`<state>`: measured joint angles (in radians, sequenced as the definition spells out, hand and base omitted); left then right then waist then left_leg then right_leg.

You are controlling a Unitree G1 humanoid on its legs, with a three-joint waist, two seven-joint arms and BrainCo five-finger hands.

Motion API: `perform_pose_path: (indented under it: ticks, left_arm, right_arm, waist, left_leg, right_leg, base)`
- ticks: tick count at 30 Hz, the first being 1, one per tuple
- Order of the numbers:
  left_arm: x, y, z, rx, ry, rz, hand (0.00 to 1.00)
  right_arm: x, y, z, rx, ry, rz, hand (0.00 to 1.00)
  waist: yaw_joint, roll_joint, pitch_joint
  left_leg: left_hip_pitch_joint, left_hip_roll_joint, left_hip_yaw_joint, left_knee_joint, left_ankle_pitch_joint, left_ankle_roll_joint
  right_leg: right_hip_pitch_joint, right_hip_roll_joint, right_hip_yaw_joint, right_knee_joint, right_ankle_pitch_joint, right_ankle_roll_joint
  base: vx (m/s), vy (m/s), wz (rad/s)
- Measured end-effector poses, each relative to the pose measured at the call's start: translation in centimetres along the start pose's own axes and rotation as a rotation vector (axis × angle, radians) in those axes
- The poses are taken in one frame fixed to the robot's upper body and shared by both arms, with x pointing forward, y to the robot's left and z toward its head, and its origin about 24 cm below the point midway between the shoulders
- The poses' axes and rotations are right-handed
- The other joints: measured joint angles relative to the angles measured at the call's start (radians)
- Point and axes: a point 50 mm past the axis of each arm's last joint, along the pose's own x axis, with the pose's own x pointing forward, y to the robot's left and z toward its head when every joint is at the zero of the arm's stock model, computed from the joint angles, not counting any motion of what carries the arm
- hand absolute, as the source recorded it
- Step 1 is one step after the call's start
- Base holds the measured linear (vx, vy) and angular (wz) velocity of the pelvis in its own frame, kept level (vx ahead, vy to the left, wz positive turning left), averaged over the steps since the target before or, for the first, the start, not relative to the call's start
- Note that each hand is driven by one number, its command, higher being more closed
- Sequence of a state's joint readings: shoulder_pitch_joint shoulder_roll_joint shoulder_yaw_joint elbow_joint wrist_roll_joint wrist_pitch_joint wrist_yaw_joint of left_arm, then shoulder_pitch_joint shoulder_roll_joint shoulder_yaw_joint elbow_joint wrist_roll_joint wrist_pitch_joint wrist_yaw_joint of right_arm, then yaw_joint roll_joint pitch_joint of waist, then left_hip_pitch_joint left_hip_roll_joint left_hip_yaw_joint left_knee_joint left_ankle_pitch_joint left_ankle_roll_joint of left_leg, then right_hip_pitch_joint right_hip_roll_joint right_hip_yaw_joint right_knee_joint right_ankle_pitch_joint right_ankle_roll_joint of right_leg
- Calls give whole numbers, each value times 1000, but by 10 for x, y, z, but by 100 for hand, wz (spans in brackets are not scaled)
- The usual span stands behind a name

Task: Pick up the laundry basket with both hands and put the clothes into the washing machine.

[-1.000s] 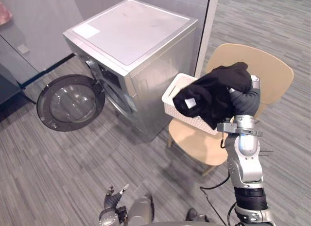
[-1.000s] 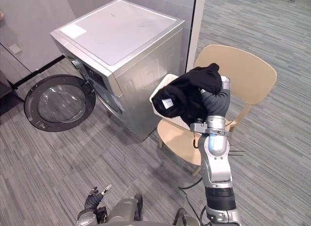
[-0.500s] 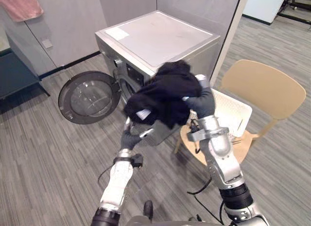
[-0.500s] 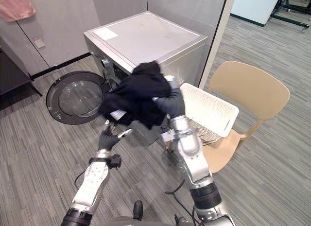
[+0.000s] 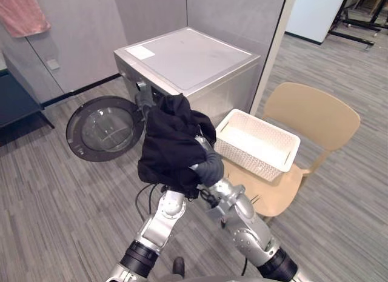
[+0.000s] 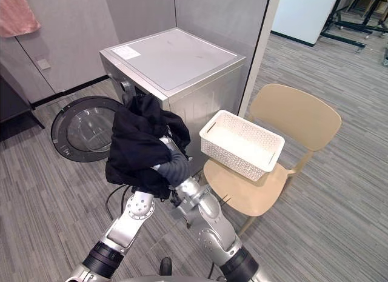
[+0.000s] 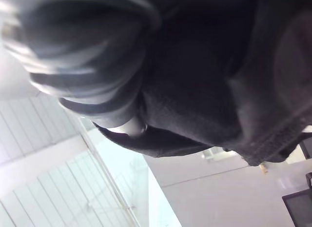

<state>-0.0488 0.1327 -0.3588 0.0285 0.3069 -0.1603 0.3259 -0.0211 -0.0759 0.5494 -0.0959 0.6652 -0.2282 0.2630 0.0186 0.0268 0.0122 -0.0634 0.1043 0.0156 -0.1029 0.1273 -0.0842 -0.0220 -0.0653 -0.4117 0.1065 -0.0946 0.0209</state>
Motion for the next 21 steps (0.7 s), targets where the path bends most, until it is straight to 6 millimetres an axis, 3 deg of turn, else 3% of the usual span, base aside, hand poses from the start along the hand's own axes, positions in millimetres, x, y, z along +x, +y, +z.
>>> perform_pose_path:
  ticks: [3, 7, 14, 21]
  left_arm:
    - [-5, 7, -8, -28, 50, 26, 100]
    - [-5, 20, -15, -76, 88, 92, 100]
    - [-23, 35, -34, -149, 203, 207, 100]
    - [-39, 61, -51, -218, 294, 368, 100]
  right_arm:
    - [-20, -31, -8, -55, 78, -170, 0]
    - [-39, -56, -7, -149, 121, -341, 0]
    - [-50, -82, 23, -426, 89, -531, 0]
    - [-69, -102, 65, -531, -75, -763, 0]
  waist:
    - [1, 0, 0]
    - [0, 0, 0]
    - [-1, 7, -13]
    - [-2, 14, -22]
  left_leg:
    - [-3, 0, -2, 0, 0, 0]
    - [-6, -1, -4, 0, 0, 0]
    - [-6, 1, -4, 5, 0, 0]
    - [-1, 3, -8, 1, -1, -1]
  right_leg:
    - [0, 1, -1, -3, 0, 0]
    - [-1, 2, -2, -3, 0, 1]
    - [-1, 10, -1, -3, -1, 2]
    - [-1, 9, -1, 15, -13, 8]
  base:
    - [7, -3, 1]
    - [30, -5, 1]
    - [26, -12, 0]
    - [0, 0, 0]
